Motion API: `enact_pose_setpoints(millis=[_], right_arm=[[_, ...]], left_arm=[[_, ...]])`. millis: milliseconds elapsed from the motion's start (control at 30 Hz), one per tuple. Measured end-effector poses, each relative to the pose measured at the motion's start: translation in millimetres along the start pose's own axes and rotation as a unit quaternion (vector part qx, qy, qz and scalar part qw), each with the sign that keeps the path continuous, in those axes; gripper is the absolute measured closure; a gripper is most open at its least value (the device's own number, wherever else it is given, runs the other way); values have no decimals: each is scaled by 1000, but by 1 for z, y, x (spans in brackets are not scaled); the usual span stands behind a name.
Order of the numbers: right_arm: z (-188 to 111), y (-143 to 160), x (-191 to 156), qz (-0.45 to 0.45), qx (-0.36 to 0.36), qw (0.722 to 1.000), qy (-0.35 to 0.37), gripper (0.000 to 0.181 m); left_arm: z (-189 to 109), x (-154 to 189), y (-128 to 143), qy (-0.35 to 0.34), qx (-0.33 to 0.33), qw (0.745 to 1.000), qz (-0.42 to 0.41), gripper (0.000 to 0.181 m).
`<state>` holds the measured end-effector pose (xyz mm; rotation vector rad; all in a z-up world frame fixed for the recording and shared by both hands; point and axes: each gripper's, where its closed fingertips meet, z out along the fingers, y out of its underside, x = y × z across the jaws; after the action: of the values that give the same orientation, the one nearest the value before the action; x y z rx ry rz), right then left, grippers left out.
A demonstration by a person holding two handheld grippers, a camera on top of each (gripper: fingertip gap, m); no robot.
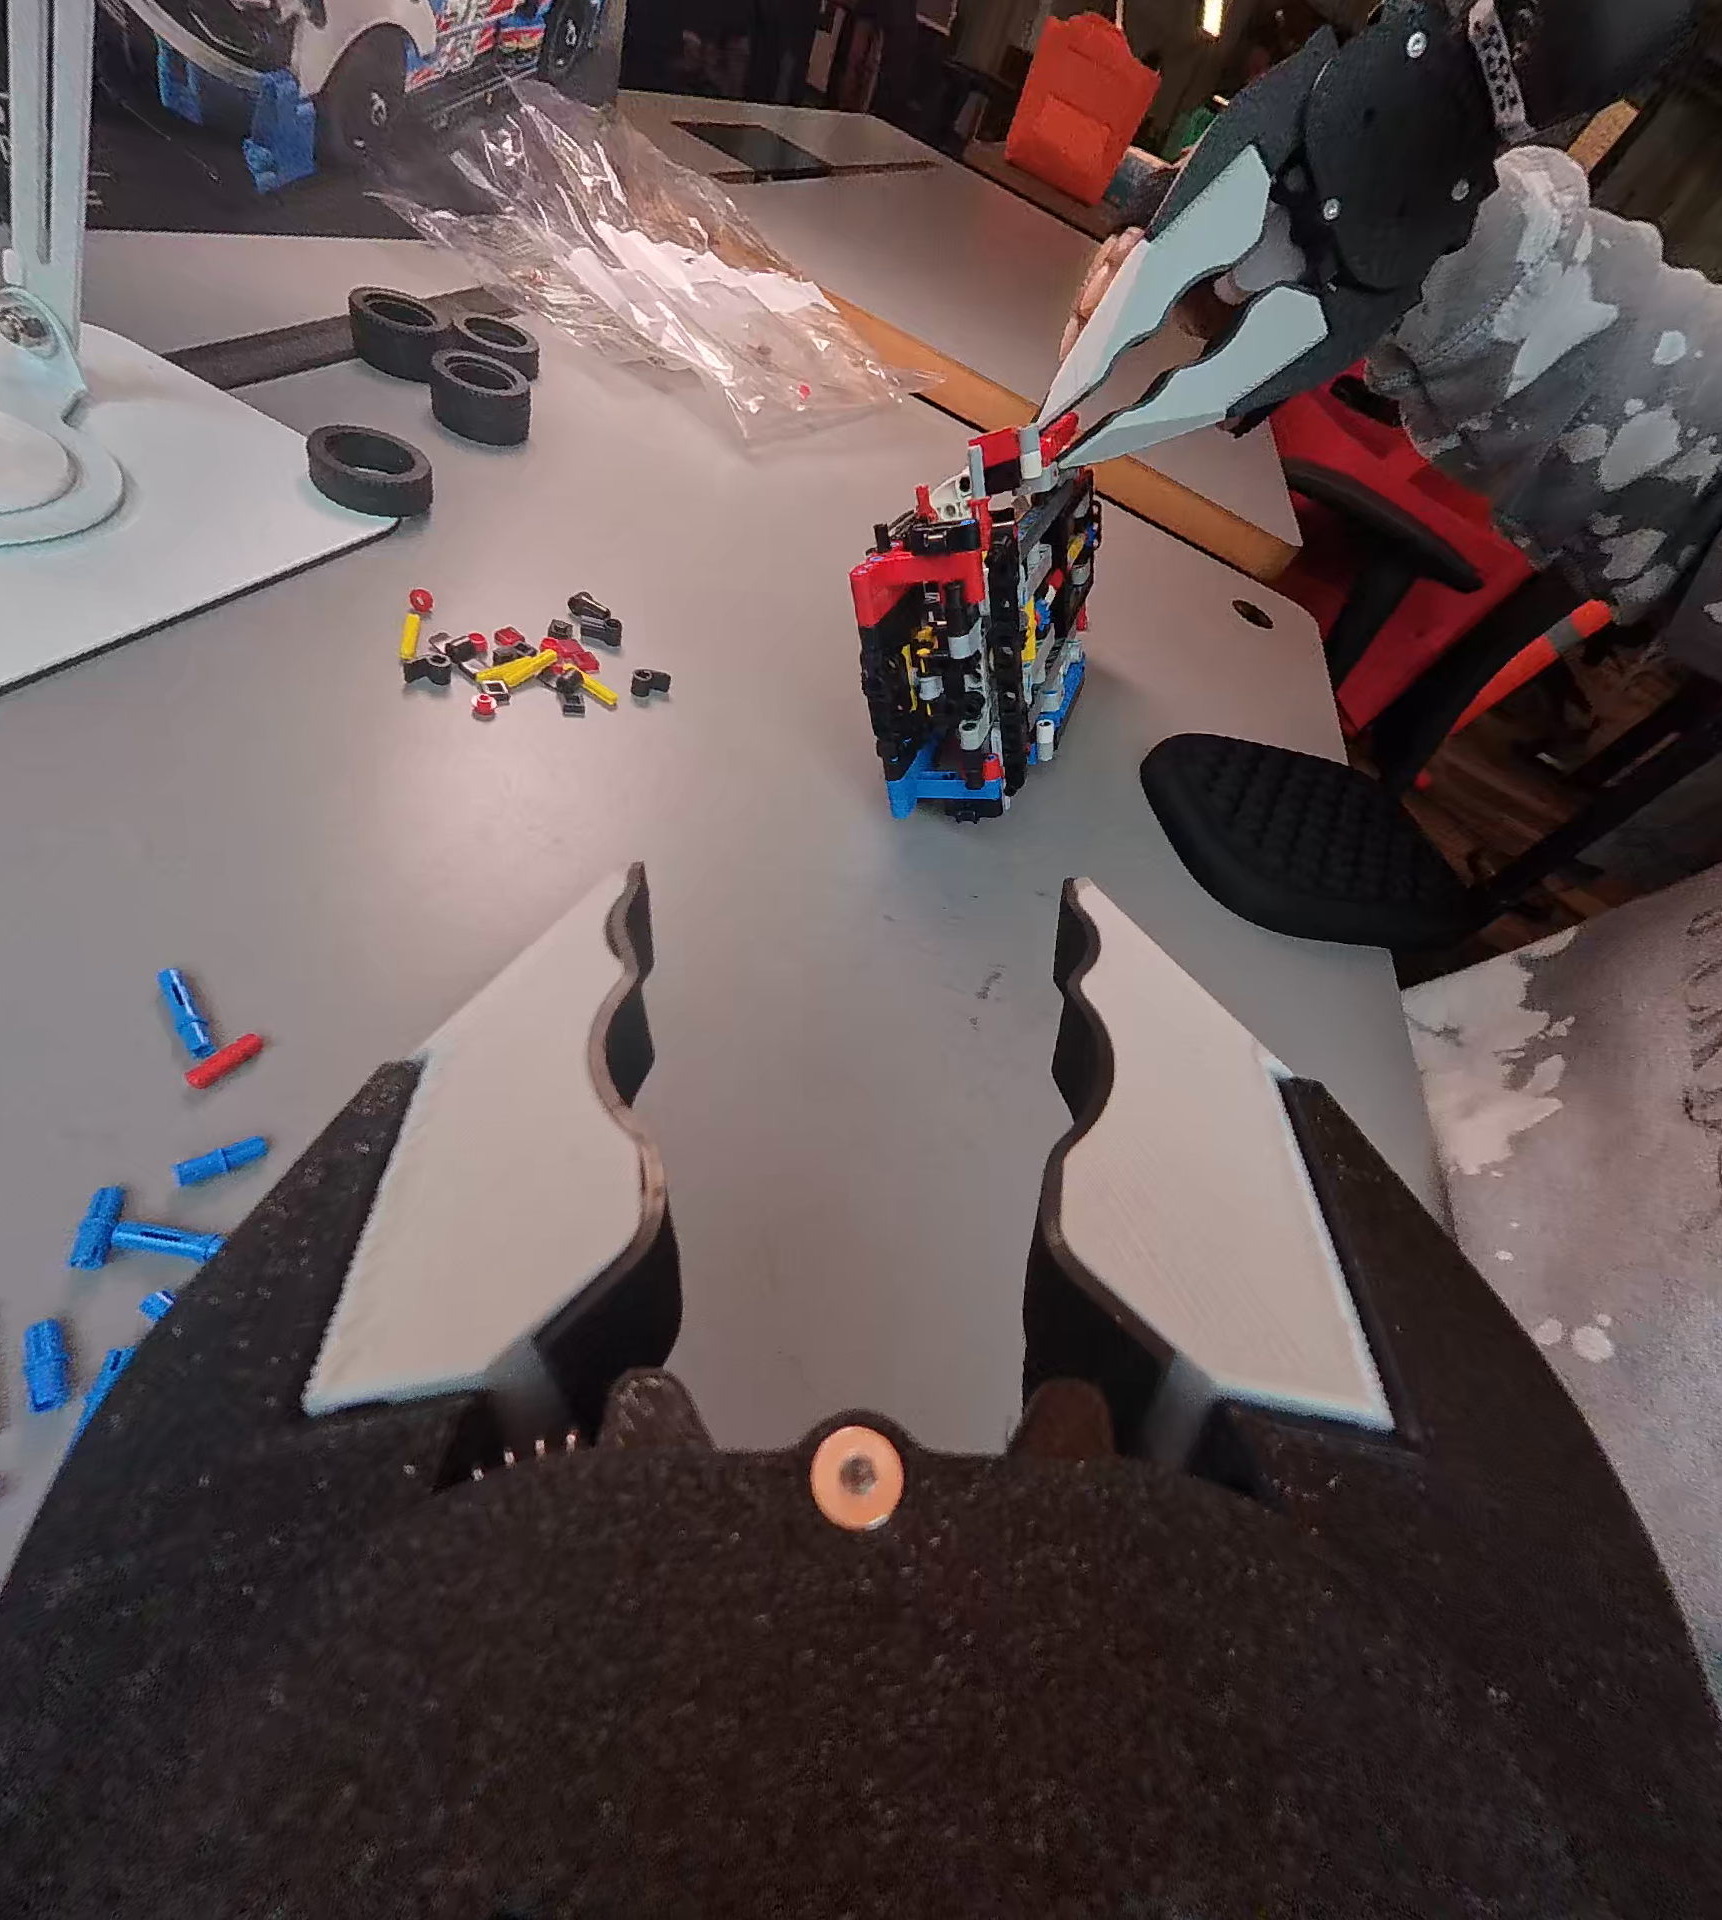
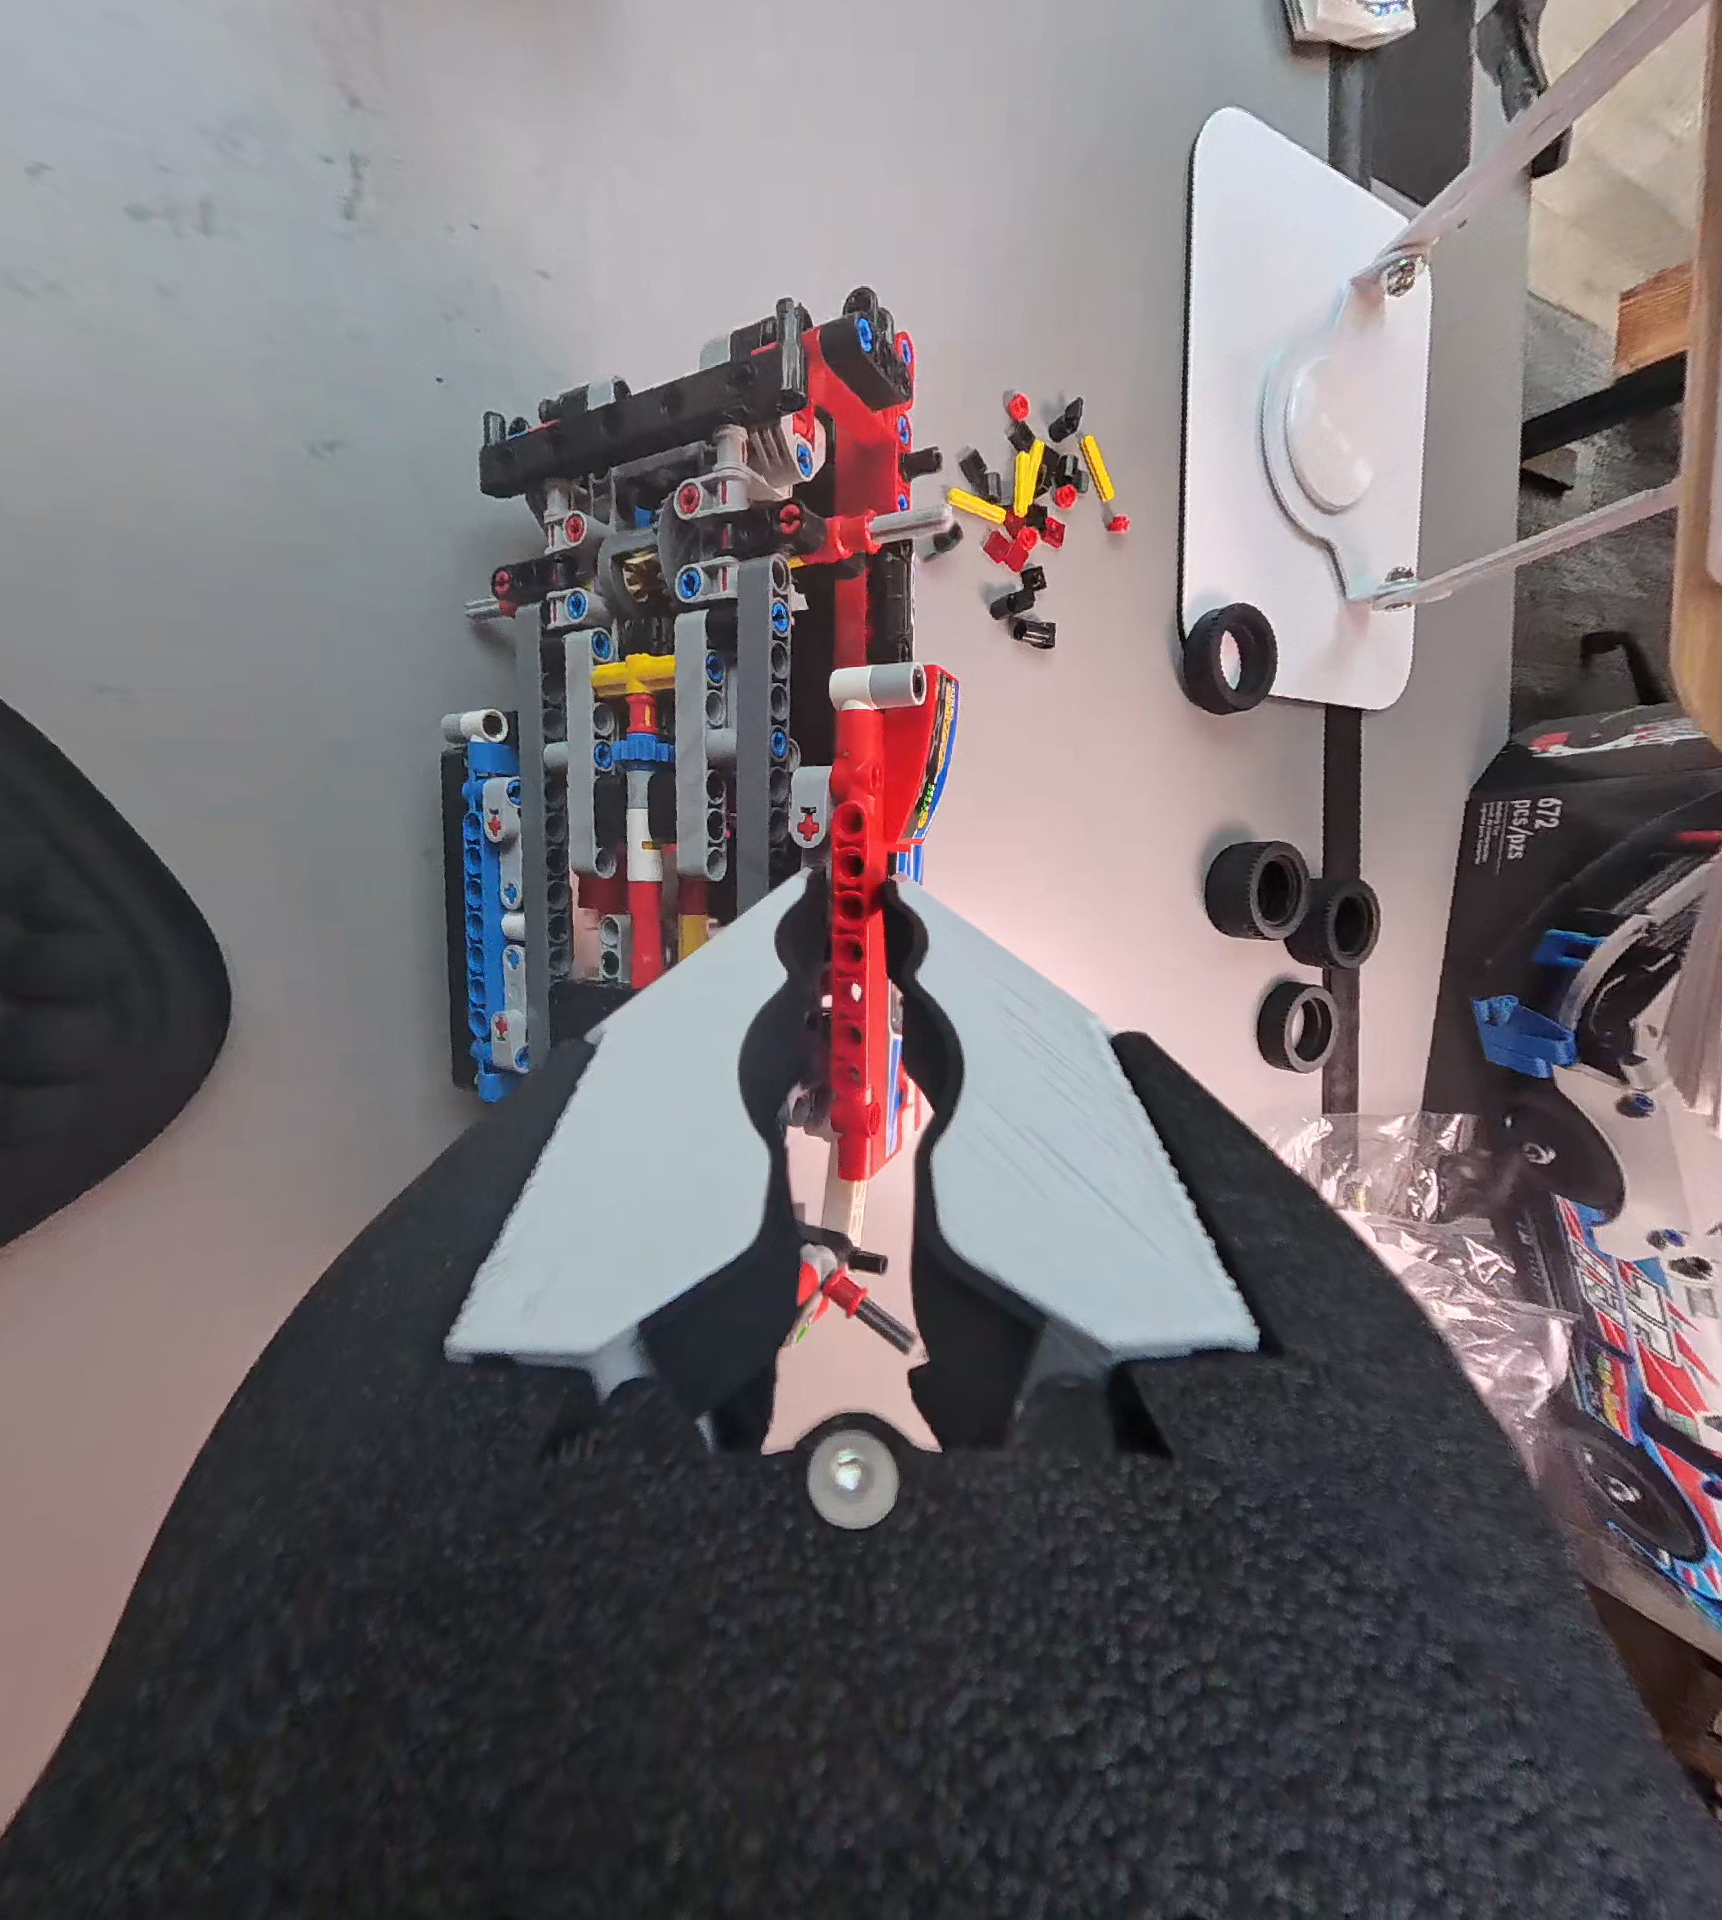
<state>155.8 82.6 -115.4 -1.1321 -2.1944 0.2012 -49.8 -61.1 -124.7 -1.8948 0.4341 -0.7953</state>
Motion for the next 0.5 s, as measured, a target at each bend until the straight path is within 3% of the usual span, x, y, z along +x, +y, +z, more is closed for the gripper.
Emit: enact_pose_setpoints(millis=[33,267,400,500], right_arm=[[1,-1,0,1,2,1000,0,170],[2,-10,-4,27,36,999,-20,155],[-21,-48,3,86,133,986,-43,148],[-39,-78,23,110,202,973,-8,146]], left_arm=[[0,-1,0,-4,1,1000,2,105],[-1,-8,-4,-39,14,999,22,104],[-2,-18,-7,-82,20,996,43,106],[-6,-37,-23,-151,47,985,64,109]])
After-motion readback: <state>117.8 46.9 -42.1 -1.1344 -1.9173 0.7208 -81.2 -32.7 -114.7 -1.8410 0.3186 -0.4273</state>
